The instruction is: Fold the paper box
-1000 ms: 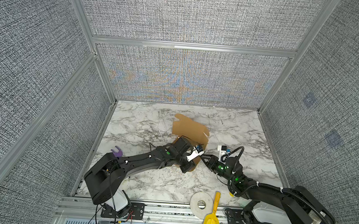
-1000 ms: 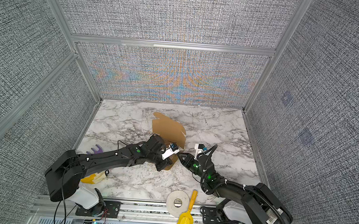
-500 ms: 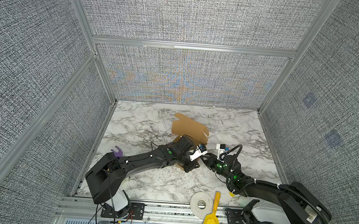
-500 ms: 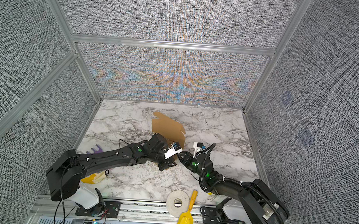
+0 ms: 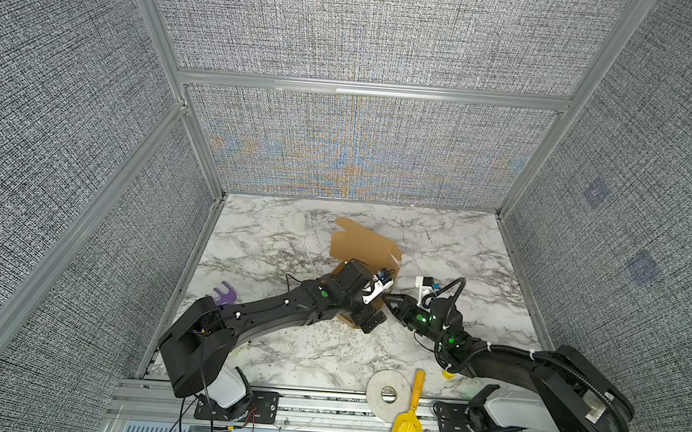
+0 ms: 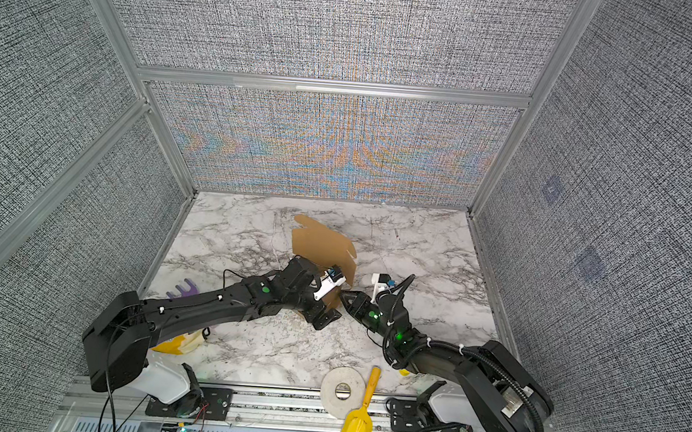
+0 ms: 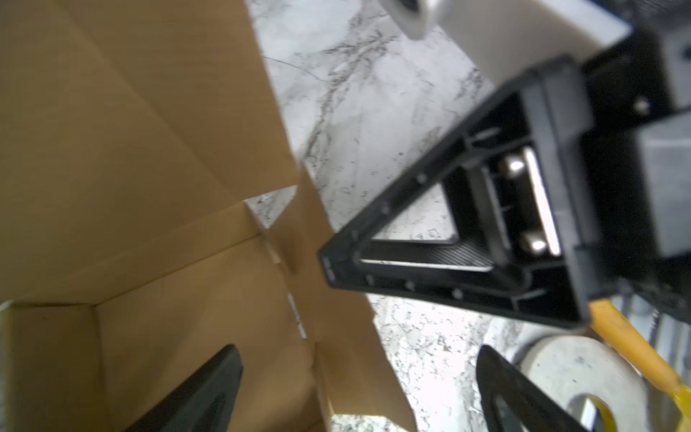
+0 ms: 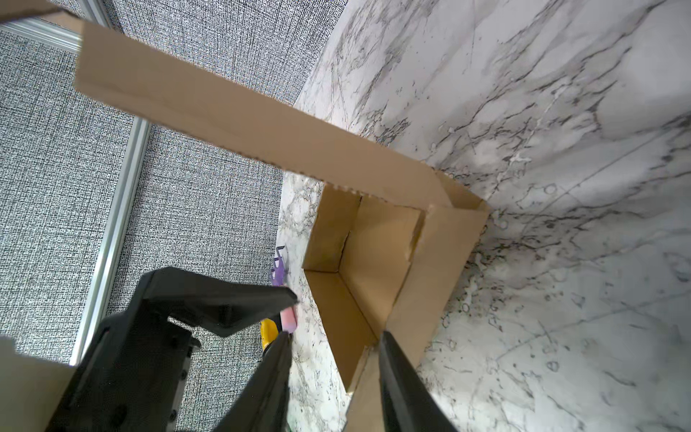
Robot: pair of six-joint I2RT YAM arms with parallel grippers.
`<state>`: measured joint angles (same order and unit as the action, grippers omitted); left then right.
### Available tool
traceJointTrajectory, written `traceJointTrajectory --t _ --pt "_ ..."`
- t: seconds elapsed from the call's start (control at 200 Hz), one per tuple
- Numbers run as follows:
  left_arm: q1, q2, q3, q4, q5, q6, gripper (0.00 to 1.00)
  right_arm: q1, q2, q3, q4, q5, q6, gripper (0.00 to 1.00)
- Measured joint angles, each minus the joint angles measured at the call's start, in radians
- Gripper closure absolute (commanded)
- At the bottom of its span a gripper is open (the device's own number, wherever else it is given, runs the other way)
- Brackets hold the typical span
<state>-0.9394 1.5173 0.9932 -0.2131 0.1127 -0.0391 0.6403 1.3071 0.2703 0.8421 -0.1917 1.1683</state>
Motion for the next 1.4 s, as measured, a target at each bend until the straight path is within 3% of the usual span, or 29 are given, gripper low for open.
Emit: traceJointTrajectory --t 0.305,0.661,0.796,0.981,1.081,1.236,1.401 --pt "0.021 -0.023 -0.080 -0.016 -0.082 -0.032 0.01 0.000 0.033 0.018 0.014 -0.005 0.000 0.60" --pt "-0.028 0.006 -0.076 -0.014 0.035 0.029 0.01 0.000 0.061 0.018 0.045 -0.005 0.003 0.60" --pt "-0.040 0.025 -0.066 -0.007 0.032 0.031 0.21 0.000 0.064 0.018 0.051 -0.005 0.005 0.60" --pt "-0.042 0.042 -0.063 0.004 -0.032 0.011 0.33 0.000 0.076 0.018 0.062 -0.005 0.007 0.60" --pt "-0.042 0.047 -0.063 0.010 -0.043 0.009 0.48 0.000 0.078 0.018 0.068 -0.008 0.010 0.60" --pt "-0.045 0.051 -0.063 0.013 -0.043 0.008 0.54 0.000 0.078 0.023 0.071 -0.008 0.011 0.60" --pt "-0.053 0.054 -0.063 0.019 -0.042 0.009 0.68 0.000 0.081 0.030 0.081 -0.008 0.010 0.60"
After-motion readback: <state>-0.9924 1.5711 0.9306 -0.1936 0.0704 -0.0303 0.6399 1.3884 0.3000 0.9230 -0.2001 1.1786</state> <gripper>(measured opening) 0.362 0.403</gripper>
